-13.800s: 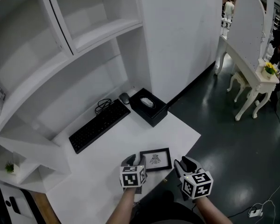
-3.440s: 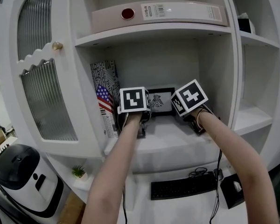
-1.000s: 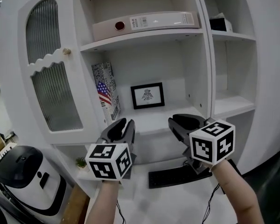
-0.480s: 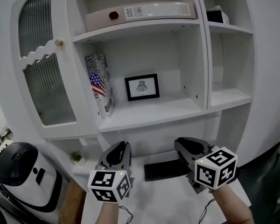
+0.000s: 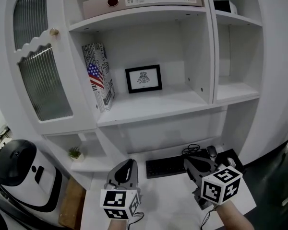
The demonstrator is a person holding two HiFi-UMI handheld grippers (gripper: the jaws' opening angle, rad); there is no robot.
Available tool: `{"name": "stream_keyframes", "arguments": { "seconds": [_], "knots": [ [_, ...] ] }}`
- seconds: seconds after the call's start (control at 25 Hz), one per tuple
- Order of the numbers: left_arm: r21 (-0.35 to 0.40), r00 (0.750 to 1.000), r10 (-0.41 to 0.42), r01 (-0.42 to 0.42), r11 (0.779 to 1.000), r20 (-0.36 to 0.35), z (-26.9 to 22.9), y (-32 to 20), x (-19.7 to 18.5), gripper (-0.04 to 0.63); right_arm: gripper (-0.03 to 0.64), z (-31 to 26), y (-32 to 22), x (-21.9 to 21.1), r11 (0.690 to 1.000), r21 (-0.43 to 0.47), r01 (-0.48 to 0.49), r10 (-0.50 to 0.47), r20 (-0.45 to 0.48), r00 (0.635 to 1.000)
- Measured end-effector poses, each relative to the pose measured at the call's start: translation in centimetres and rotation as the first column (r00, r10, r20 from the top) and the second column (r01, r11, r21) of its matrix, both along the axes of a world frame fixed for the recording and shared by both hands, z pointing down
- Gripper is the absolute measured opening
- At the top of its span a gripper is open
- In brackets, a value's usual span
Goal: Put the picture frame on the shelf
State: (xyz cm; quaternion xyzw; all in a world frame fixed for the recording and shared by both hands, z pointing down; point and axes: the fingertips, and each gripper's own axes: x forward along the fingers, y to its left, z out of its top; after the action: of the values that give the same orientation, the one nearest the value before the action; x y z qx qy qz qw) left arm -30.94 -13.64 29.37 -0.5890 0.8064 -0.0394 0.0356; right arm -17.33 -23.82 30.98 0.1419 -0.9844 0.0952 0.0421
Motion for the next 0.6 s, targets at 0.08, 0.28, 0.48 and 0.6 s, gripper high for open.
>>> {"name": "stream_keyframes", "arguments": {
  "seconds": [0.08, 0.28, 0.48, 0.6],
  "knots": [
    [-0.012, 1.0, -0.002, 0.001, 1.0, -0.026, 1.2, 0.2, 0.0, 0.026, 0.003, 1.1, -0.1, 0.4, 1.0, -0.02, -0.009, 0.009, -0.01, 1.0],
    [-0.036, 0.996, -0.014, 0.01, 0.999, -0.087, 4.2, 1.0, 0.0, 0.026, 0.0, 3.1, 0.0, 1.0, 0.999, -0.052, -0.018, 0.017, -0.02, 1.0],
    [-0.052, 0.993, -0.025, 0.019, 0.998, -0.111, 5.7, 1.4, -0.1, 0.026, 0.0, 4.9, 0.5, 1.1, 0.997, -0.075, -0.022, 0.02, -0.038, 0.999],
    [-0.058, 0.993, -0.029, 0.022, 0.998, -0.118, 6.2, 1.6, -0.2, 0.026, 0.0, 5.9, 0.6, 1.2, 0.995, -0.094, -0.026, 0.021, -0.049, 0.999]
  ]
}}
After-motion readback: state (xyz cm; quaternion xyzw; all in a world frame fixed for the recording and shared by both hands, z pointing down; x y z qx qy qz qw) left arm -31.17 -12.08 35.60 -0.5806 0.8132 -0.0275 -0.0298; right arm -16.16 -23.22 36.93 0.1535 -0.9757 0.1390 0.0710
